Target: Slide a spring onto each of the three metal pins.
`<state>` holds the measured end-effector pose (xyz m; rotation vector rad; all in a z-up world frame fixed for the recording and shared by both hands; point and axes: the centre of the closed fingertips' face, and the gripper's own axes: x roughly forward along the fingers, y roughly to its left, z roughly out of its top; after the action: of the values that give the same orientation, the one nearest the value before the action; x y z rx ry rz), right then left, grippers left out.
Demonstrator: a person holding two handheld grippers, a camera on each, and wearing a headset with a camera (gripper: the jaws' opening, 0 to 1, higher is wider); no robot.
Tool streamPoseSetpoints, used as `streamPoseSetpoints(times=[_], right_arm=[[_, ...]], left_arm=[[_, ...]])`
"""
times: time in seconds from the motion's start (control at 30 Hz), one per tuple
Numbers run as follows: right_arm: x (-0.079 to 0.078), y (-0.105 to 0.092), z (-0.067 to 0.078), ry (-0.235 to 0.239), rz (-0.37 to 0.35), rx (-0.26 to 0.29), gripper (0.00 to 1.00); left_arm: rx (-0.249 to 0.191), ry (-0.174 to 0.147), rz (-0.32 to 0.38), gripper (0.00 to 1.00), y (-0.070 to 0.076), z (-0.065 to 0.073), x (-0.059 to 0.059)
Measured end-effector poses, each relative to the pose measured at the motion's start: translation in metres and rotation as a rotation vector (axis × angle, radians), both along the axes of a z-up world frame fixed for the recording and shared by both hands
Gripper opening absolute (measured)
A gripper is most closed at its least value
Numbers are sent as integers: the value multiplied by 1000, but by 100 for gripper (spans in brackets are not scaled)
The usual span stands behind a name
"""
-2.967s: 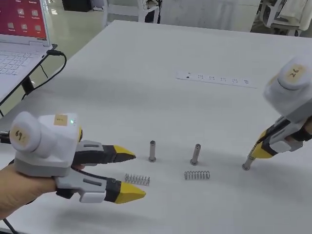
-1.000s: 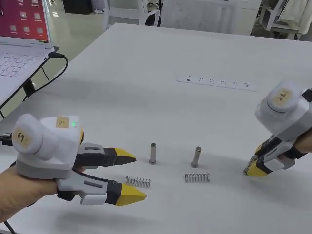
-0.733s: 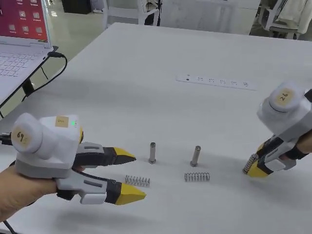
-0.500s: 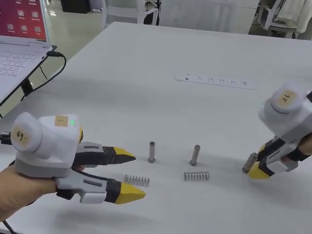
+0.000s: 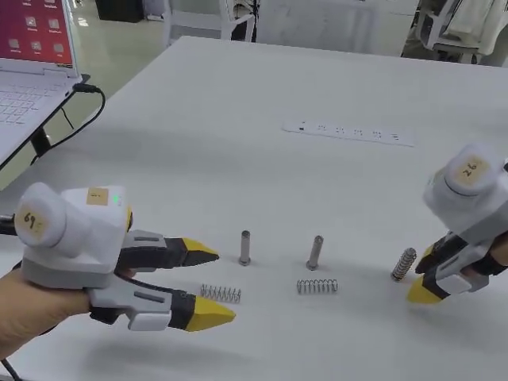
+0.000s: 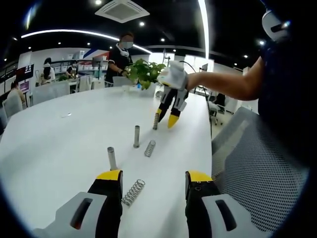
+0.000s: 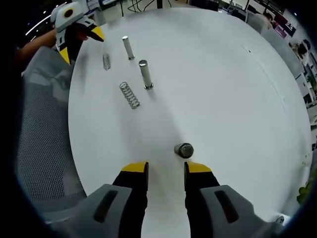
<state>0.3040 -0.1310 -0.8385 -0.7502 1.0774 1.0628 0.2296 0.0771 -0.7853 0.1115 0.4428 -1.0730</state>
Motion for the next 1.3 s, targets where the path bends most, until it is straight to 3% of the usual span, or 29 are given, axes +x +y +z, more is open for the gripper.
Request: streamPoseSetpoints(times=[0.33, 0.8, 1.3], right_arm=[[-12, 6, 0, 15, 9, 18, 27], [-30, 29, 1, 23, 65, 40, 27], [-33, 60, 9, 2, 133, 63, 27]], left_arm=[[0, -3, -2, 44, -1, 1, 0], [0, -6, 2, 43, -1, 2, 0], [3, -7, -2, 42, -1, 3, -1]])
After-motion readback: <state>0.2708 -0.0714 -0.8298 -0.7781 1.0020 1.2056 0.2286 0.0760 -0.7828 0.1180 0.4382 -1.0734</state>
